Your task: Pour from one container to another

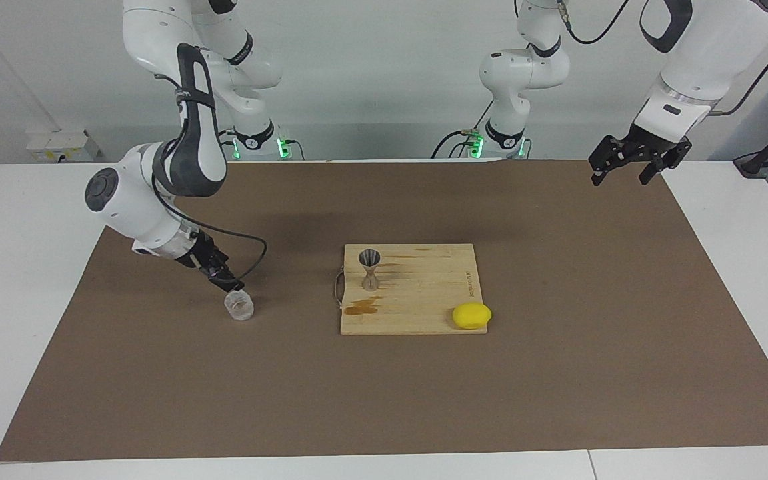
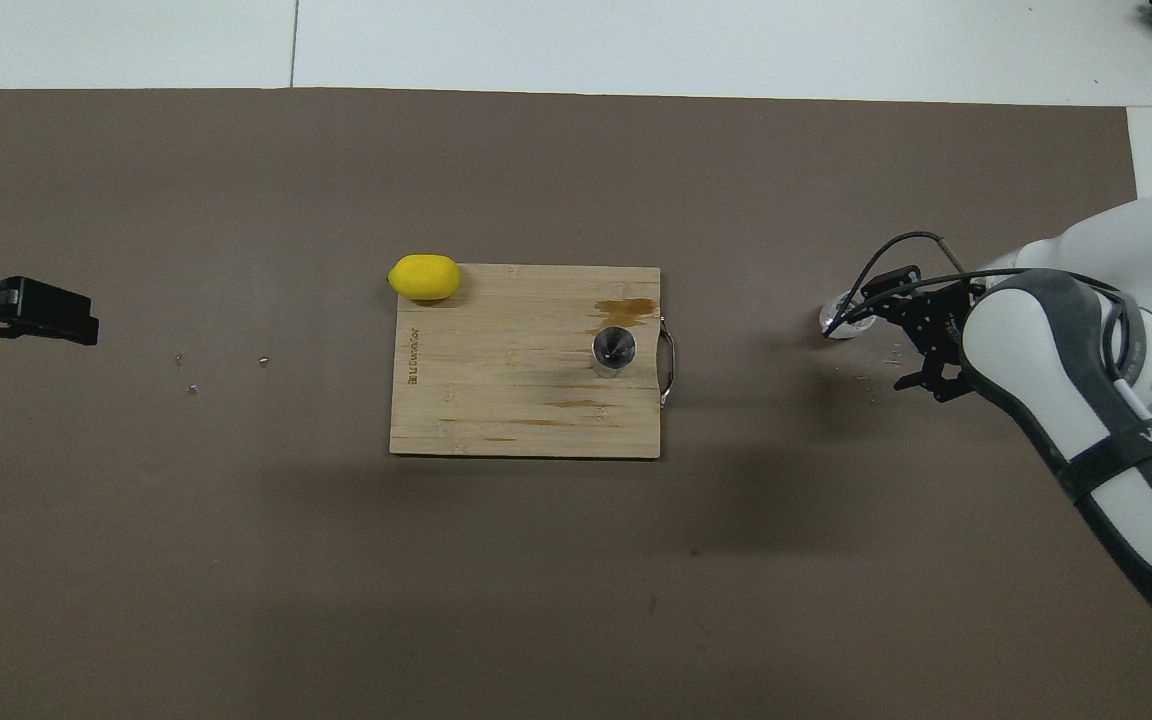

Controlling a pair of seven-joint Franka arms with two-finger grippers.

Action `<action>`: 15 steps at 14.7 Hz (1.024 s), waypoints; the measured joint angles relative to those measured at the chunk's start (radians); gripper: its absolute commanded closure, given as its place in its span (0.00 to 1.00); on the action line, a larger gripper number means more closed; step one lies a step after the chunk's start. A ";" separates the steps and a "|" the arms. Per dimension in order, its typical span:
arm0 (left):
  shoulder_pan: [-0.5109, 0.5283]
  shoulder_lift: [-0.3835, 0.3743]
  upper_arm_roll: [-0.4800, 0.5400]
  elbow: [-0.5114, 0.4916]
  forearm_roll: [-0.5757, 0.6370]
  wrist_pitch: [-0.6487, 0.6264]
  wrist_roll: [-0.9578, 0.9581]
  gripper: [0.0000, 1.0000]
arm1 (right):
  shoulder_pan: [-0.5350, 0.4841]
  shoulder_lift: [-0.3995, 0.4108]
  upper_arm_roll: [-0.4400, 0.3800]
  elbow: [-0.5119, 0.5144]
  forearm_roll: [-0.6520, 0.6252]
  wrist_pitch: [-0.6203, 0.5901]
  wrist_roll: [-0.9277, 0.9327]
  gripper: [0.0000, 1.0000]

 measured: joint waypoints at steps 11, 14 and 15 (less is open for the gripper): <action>0.000 0.000 0.002 0.000 0.000 0.000 -0.001 0.00 | 0.083 -0.241 -0.009 0.030 -0.211 -0.153 -0.205 0.00; 0.000 0.000 0.002 0.000 0.000 0.000 -0.001 0.00 | 0.062 -0.276 -0.013 0.140 -0.211 -0.261 -0.233 0.00; 0.000 0.000 0.002 0.000 0.000 0.000 -0.001 0.00 | 0.055 -0.277 -0.013 0.178 -0.211 -0.279 -0.240 0.00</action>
